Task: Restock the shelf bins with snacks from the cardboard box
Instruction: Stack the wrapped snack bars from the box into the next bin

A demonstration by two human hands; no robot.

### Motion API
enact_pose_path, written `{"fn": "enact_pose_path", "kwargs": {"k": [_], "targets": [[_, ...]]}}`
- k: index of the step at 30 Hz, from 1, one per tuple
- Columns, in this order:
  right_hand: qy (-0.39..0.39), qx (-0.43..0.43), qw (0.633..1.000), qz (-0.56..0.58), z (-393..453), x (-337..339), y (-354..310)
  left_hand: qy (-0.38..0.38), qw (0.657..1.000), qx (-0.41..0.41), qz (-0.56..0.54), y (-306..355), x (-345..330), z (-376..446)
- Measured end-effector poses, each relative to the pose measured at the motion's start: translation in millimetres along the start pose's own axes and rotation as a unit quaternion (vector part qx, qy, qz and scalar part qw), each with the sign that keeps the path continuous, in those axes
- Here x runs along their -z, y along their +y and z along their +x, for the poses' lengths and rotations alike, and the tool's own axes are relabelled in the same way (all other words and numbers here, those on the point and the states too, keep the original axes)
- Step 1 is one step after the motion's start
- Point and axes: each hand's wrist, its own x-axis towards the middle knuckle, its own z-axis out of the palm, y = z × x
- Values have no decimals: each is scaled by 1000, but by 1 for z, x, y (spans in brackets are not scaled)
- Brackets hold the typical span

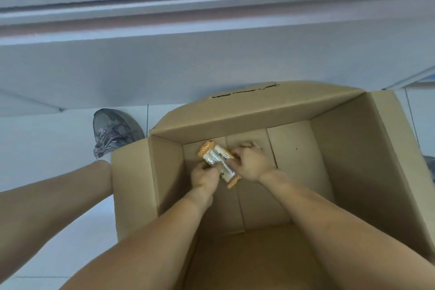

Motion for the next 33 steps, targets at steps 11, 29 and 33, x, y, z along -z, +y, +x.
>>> {"fn": "enact_pose_path", "kwargs": {"k": [11, 29, 33], "targets": [[-94, -55, 932, 347, -44, 31, -5, -175, 984, 12, -21, 6, 4, -19], [24, 64, 917, 393, -236, 201, -125, -457, 860, -195, 117, 175, 113, -207], [98, 95, 900, 414, -271, 207, -136, -464, 847, -232, 116, 199, 137, -244]]}}
